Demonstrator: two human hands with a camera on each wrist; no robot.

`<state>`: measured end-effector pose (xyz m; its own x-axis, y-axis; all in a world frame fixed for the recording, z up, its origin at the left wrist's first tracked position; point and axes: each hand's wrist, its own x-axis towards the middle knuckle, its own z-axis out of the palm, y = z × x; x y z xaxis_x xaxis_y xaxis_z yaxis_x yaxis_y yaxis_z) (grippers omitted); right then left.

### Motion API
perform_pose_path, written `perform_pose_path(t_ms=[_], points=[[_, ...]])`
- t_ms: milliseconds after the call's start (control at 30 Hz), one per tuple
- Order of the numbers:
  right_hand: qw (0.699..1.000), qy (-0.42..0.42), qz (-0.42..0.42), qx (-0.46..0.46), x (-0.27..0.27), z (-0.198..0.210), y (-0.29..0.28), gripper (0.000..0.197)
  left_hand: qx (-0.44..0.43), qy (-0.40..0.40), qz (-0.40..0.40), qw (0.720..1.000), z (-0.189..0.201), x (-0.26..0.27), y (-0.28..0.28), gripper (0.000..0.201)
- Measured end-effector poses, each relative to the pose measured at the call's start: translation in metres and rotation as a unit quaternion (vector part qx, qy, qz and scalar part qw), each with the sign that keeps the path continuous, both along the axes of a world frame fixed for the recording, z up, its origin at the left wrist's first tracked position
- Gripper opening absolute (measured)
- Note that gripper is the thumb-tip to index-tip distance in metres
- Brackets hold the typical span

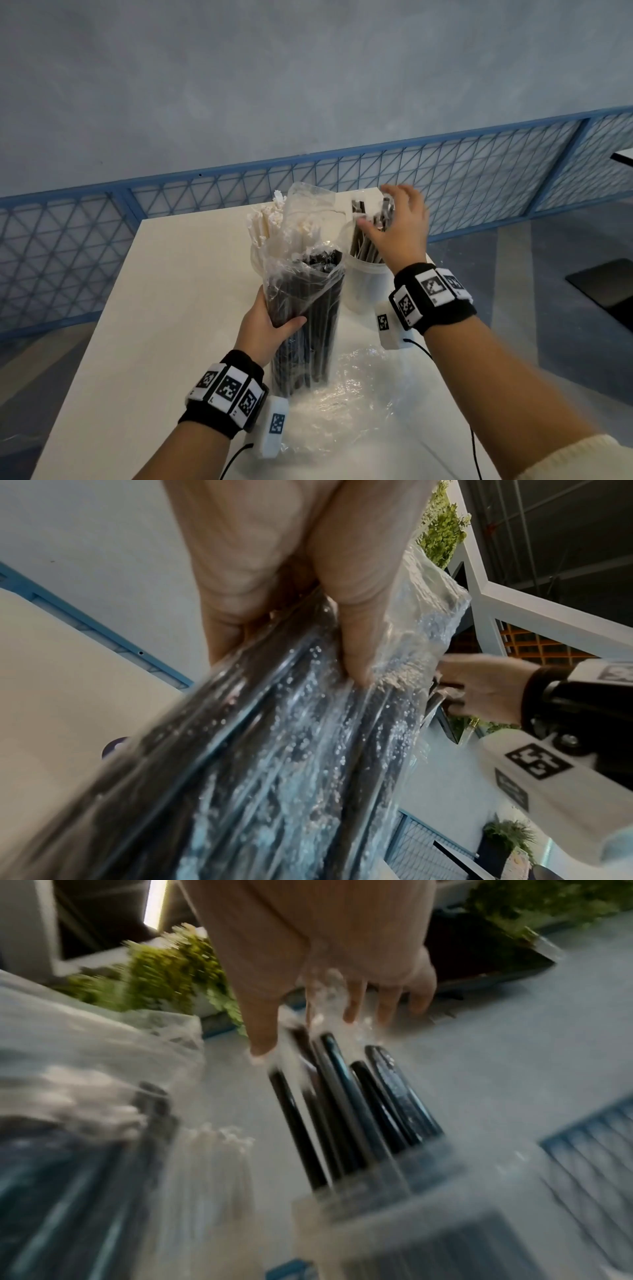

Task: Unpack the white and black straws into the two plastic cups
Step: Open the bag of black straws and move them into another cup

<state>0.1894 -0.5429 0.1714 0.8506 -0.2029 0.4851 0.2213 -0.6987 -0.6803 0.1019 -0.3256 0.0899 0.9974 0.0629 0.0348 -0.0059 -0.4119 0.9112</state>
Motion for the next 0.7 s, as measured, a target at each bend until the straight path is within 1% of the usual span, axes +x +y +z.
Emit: perform_pose_path(t_ms=[33,67,100,133,167,200,233,300,367,400,500,567,633,700], points=[[0.998,-0.06,-0.004,-0.002,-0.007,0.007,0.003,0.04,-0.002,-0.002,0.005,1.0,0.0,-0.001,0.0,0.068],[0.993,-0.118,0.021,0.012,-0.016,0.014,0.008,0.03,-0.005,-0.004,0.01,1.0,0.001,-0.001,-0.001,0.068],[0.986,-0.149,0.068,0.025,-0.027,0.02,0.014,0.02,-0.007,-0.005,0.015,1.0,0.001,-0.002,-0.001,0.067],[0.981,-0.148,0.121,0.019,-0.037,0.023,0.021,0.013,-0.011,-0.006,0.02,1.0,0.001,-0.002,-0.001,0.067],[0.979,-0.118,0.164,-0.01,-0.044,0.023,0.027,0.011,-0.016,-0.008,0.025,1.0,0.001,-0.002,-0.002,0.067],[0.978,-0.067,0.189,-0.059,-0.048,0.02,0.032,0.014,-0.02,-0.011,0.03,0.999,0.001,-0.002,-0.002,0.067],[0.975,-0.011,0.19,-0.115,-0.051,0.015,0.036,0.022,-0.023,-0.016,0.034,0.999,0.0,-0.002,-0.003,0.066],[0.96,0.074,0.163,-0.216,-0.055,0.01,0.041,0.041,-0.026,-0.023,0.038,0.999,-0.001,-0.001,-0.004,0.063],[0.944,0.122,0.146,-0.27,-0.059,0.012,0.043,0.055,-0.027,-0.02,0.035,0.999,-0.003,-0.002,-0.006,0.062],[0.939,0.141,0.148,-0.276,-0.061,0.014,0.044,0.061,-0.028,-0.019,0.033,0.999,-0.003,-0.002,-0.007,0.065],[0.933,0.197,0.2,-0.226,-0.06,0.014,0.044,0.072,-0.028,-0.027,0.031,0.999,-0.005,-0.002,-0.008,0.07],[0.926,0.228,0.238,-0.186,-0.055,0.011,0.042,0.075,-0.029,-0.028,0.032,0.999,-0.005,-0.003,-0.008,0.07],[0.93,0.219,0.264,-0.134,-0.052,0.006,0.041,0.071,-0.034,-0.029,0.037,0.998,-0.006,-0.002,-0.005,0.067],[0.938,0.19,0.281,-0.073,-0.053,-0.001,0.042,0.063,-0.044,-0.028,0.043,0.998,-0.007,-0.002,-0.001,0.063]])
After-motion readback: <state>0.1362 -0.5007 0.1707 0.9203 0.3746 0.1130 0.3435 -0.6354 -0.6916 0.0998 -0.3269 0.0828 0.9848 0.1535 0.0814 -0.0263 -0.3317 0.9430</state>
